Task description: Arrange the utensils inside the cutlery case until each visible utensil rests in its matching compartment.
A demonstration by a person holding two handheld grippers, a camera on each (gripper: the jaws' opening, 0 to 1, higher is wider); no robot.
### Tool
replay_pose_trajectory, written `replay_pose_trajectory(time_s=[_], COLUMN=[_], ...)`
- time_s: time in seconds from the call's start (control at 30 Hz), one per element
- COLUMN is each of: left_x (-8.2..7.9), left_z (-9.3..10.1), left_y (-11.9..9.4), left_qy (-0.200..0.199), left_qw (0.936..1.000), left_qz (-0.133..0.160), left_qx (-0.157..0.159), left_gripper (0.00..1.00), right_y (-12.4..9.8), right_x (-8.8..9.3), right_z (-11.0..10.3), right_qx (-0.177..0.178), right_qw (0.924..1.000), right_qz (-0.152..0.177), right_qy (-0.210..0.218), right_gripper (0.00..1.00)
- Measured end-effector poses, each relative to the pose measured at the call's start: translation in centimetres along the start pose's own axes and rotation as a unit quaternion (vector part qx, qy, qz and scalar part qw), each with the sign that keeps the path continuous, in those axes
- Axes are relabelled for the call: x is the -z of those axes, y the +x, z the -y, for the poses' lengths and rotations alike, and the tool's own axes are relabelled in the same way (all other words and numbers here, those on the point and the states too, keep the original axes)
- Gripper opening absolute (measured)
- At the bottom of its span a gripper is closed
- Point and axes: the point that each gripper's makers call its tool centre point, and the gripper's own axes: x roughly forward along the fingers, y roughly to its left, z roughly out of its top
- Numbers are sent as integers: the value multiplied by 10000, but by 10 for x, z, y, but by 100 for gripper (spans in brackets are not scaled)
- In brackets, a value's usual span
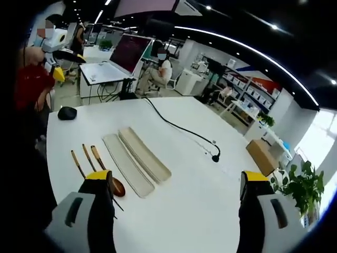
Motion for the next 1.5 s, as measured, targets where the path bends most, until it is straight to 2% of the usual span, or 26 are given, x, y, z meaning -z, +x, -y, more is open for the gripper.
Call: replay_pose_trajectory(time_s=[0.33, 0.7, 0.97, 1.07, 1.5], left_x=[5, 15, 16, 13, 12], left_z=[-9, -6, -9, -9, -5], left_y=[-23, -33, -34, -34, -25], left_qy=[-64, -175, -217, -151, -183], left_qw=[9995, 9988, 9980, 9980, 9985], left_qz=[-17, -138, -209, -146, -164], left_qx=[-301, -433, -550, -591, -495], left_gripper=[100, 100, 99, 99, 95], right_y=[17, 26, 26, 26, 27], right_x=[-18, -18, -18, -18, -17], right_z=[-13, -27, -29, -28, -30], right_qx=[-287, -573, -665, -671, -818], right_qw=[9993, 9979, 9971, 9970, 9956], right_qz=[113, 20, 6, 21, -29], right_qy=[-196, -307, -363, -392, -463], right_gripper=[99, 99, 99, 99, 93])
